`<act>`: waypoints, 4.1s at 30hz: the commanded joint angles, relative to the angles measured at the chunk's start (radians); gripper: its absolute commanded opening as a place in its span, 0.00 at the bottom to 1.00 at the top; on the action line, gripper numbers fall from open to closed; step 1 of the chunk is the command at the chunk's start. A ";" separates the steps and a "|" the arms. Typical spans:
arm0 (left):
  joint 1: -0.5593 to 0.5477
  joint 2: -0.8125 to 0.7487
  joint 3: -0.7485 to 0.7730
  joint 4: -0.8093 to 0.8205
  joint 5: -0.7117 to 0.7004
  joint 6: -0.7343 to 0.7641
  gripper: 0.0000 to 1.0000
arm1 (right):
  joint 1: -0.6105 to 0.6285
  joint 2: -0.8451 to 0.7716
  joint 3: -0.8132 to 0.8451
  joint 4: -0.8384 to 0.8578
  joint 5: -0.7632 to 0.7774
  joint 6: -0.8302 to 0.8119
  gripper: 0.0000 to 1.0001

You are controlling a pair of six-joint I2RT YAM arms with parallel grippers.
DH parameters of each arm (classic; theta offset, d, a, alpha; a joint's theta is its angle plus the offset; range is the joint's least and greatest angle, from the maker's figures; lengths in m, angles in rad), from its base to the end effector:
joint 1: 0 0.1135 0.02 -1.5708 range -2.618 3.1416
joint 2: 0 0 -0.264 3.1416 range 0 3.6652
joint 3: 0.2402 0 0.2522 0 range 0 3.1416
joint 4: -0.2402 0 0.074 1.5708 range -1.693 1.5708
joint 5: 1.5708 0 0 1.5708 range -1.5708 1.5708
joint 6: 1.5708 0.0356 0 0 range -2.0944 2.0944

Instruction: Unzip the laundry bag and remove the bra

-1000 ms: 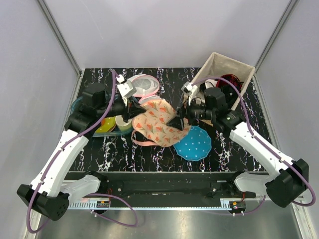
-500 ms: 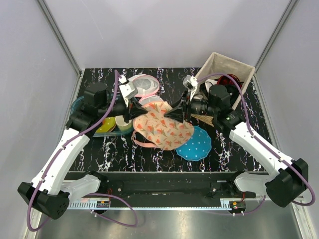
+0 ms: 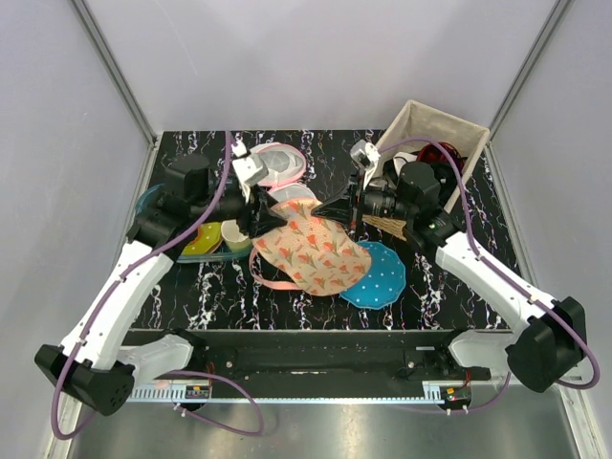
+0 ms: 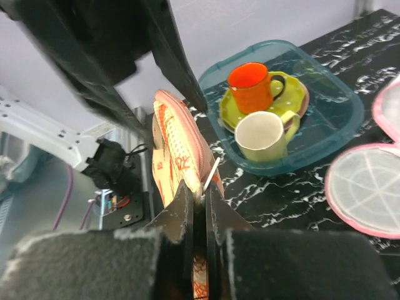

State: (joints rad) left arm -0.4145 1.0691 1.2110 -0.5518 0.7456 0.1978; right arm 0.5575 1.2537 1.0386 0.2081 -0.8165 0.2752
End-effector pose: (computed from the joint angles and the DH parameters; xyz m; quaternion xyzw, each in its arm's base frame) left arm 0.1906 -0.1103 0.3991 0.4252 0.6824 -0.3580 0.4748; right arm 0.2308 0.1745 0.3700 -0.3686 0.6054 0.5192 0.4775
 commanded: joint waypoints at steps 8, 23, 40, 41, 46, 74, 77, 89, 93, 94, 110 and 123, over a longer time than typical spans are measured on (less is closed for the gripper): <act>0.017 0.184 0.410 -0.192 -0.080 -0.302 0.99 | 0.116 -0.247 -0.141 -0.127 0.767 -0.488 0.00; 0.017 0.140 0.280 0.027 0.010 -0.670 0.99 | 0.265 -0.304 -0.104 -0.067 0.801 -0.573 0.00; -0.040 0.187 0.314 -0.077 0.099 -0.118 0.97 | 0.266 -0.237 0.050 -0.397 0.484 -0.499 0.00; -0.046 0.192 0.314 -0.091 0.107 -0.089 0.97 | 0.265 -0.235 0.054 -0.406 0.487 -0.498 0.00; -0.122 0.198 0.282 -0.149 0.087 -0.017 0.98 | 0.265 -0.229 0.067 -0.434 0.501 -0.495 0.00; -0.201 0.279 0.295 -0.209 -0.101 0.026 0.00 | 0.265 -0.215 0.120 -0.446 0.522 -0.466 0.06; -0.201 0.220 0.234 -0.127 -0.152 0.032 0.00 | 0.265 -0.246 0.109 -0.428 0.617 -0.380 1.00; -0.228 -0.103 -0.078 0.348 -0.178 0.247 0.00 | 0.137 -0.274 0.055 -0.395 0.429 -0.235 1.00; -0.228 -0.081 -0.031 0.265 -0.160 0.327 0.00 | 0.125 -0.198 0.093 -0.386 0.344 -0.243 0.97; -0.230 -0.078 -0.016 0.259 -0.161 0.331 0.00 | 0.125 -0.177 0.101 -0.388 0.320 -0.248 0.96; -0.230 -0.066 -0.013 0.266 -0.179 0.284 0.00 | 0.130 -0.163 0.099 -0.332 0.255 -0.243 0.00; -0.216 0.063 0.387 -0.161 -0.384 -0.194 0.93 | 0.194 -0.220 0.077 -0.524 0.812 -0.542 0.00</act>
State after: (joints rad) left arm -0.6403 1.0569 1.4281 -0.5415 0.3882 0.1921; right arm 0.7162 1.0828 1.0985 -0.3058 -0.1608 -0.1680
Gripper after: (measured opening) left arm 0.930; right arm 0.046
